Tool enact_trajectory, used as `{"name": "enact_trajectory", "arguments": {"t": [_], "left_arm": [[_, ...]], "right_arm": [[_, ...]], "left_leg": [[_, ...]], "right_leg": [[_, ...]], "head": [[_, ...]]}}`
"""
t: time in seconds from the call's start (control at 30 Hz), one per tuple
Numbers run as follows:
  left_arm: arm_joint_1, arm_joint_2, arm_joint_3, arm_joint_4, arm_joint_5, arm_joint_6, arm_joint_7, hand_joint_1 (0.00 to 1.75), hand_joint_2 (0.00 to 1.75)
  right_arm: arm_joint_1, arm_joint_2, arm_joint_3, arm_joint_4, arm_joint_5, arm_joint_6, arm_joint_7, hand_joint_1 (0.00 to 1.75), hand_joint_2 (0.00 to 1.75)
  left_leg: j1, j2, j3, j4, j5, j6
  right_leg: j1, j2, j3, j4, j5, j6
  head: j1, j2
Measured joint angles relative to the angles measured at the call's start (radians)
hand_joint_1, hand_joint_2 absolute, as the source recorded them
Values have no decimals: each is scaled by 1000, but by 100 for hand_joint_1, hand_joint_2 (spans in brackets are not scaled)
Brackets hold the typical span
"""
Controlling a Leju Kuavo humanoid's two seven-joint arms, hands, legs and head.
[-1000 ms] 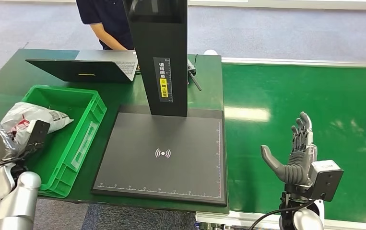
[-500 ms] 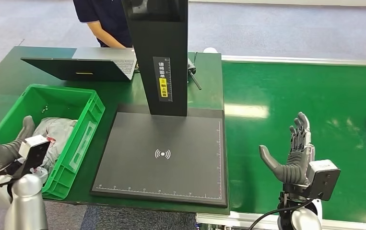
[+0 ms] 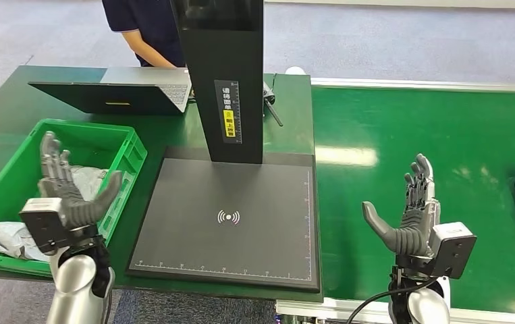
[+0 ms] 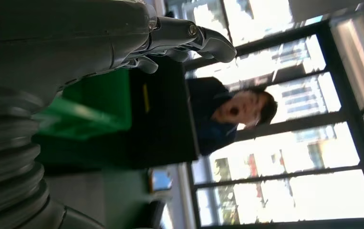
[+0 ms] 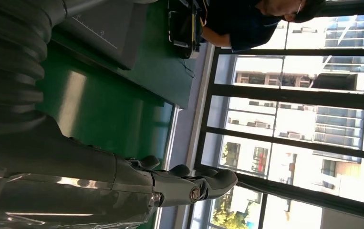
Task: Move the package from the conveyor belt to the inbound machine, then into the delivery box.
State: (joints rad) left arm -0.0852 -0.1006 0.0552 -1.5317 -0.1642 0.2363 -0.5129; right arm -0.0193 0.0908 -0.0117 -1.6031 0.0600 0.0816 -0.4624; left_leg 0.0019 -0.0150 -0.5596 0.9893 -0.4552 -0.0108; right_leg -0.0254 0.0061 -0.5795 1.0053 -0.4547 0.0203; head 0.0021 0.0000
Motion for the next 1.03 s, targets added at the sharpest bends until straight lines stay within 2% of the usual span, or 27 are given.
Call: {"name": "enact_trajectory", "arguments": {"t": [0.2,0.4,0.63,1.03], "left_arm": [[12,17,-177,134,16,-181,31,0,175],[15,17,-277,192,41,-230,33,0,175],[-1,15,-321,238,68,-297,40,0,175],[-10,17,-322,267,75,-348,23,0,175]], "right_arm": [[-21,-10,43,34,28,30,0,0,175],[-33,-36,120,83,115,66,16,0,175],[-45,-55,174,129,125,86,-2,0,175],[-42,-69,178,137,124,87,-1,0,175]], "left_leg": [[0,0,0,0,0,0],[0,0,-1,0,0,0],[0,0,-1,0,0,0],[0,0,-1,0,0,0]], "right_leg": [[0,0,0,0,0,0],[0,0,-1,0,0,0],[0,0,-1,0,0,0],[0,0,-1,0,0,0]], "head": [[0,0],[0,0],[0,0],[0,0]]}}
